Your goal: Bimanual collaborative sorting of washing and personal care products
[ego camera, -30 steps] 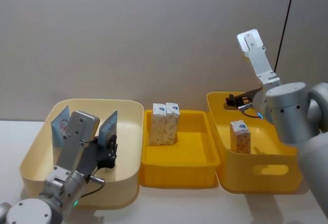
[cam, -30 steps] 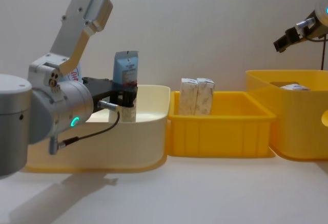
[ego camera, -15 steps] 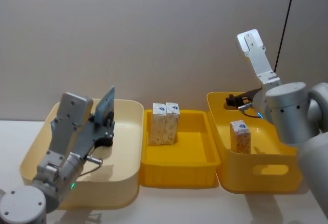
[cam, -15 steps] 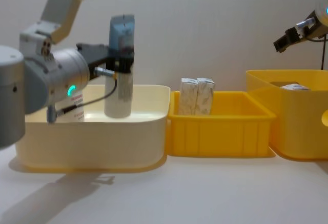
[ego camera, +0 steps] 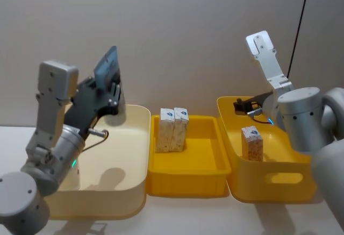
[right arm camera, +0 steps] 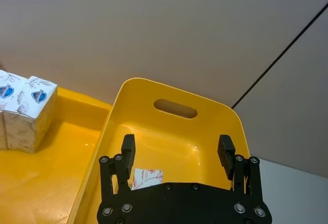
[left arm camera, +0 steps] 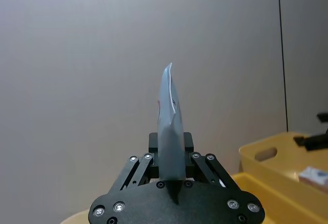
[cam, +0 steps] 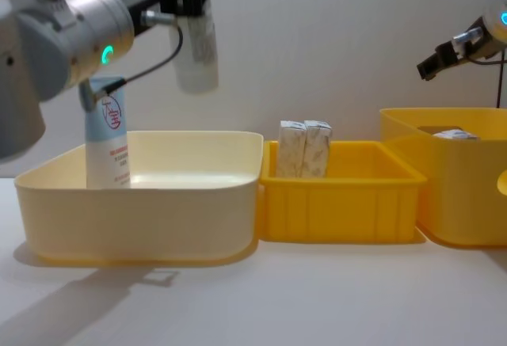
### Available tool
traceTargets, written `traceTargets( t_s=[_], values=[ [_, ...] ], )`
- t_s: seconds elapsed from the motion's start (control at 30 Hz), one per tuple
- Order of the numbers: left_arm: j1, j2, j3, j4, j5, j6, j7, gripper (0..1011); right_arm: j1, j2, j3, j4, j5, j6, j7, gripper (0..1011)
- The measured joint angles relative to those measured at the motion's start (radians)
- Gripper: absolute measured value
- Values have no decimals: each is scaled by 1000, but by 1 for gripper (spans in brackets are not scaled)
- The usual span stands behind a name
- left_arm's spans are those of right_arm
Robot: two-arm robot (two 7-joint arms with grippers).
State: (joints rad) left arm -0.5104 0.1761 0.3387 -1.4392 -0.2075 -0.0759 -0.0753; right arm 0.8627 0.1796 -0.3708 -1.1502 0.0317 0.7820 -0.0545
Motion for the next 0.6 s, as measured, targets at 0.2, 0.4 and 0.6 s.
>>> traceTargets(
  t_s=[0.2,0.4,0.6],
  values=[
    [-22,-20,-27,20,-49,-65,-37,248,-6,8,-16,-5,-1,-46,35,1001],
    [-36,-32,-47,50,-82,-104,-67,248,-19,19,-34,-22,0,-104,77,1001],
    [-46,-37,-63,76,-107,-129,-95,248,-31,29,-53,-42,1,-175,127,1001]
  ],
)
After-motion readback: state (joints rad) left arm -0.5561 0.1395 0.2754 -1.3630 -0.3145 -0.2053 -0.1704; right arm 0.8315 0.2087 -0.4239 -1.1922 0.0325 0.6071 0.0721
